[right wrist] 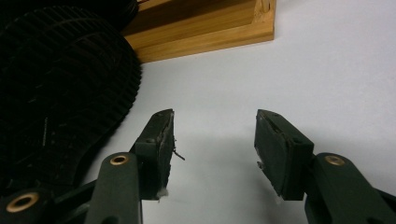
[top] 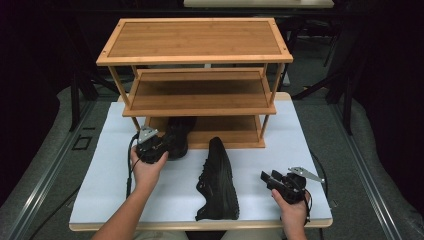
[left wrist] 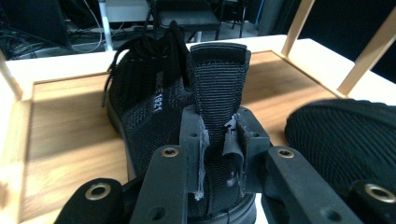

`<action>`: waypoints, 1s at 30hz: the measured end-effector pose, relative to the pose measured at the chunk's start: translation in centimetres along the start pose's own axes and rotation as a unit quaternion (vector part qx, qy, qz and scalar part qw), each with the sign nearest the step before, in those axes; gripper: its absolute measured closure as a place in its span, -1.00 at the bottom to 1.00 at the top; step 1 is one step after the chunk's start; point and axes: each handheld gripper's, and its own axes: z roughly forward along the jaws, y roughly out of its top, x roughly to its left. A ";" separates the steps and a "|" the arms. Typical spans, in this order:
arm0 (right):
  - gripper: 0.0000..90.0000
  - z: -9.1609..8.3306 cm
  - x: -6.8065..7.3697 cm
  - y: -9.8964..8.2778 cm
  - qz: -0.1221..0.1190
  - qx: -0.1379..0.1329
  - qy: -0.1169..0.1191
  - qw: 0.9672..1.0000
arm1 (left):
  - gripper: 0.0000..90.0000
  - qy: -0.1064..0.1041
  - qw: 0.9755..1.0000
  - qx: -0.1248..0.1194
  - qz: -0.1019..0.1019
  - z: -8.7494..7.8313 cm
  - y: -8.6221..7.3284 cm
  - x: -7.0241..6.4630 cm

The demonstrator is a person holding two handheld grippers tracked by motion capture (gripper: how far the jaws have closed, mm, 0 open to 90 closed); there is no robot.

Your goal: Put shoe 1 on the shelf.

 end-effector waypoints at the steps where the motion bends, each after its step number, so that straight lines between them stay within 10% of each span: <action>1: 0.05 0.0 0.0 0.0 0.001 0.000 0.000 1.000 | 0.69 0.003 1.000 0.004 0.001 0.4 0.1 -0.1; 15: 0.05 -0.3 0.0 0.1 0.002 -0.009 0.000 1.000 | 0.62 0.009 1.000 -0.011 0.016 2.9 -0.8 0.0; 30: 0.03 -0.7 2.4 0.4 -0.057 -0.011 -0.006 0.998 | 0.10 -0.036 0.999 -0.005 0.025 -2.7 -2.5 2.1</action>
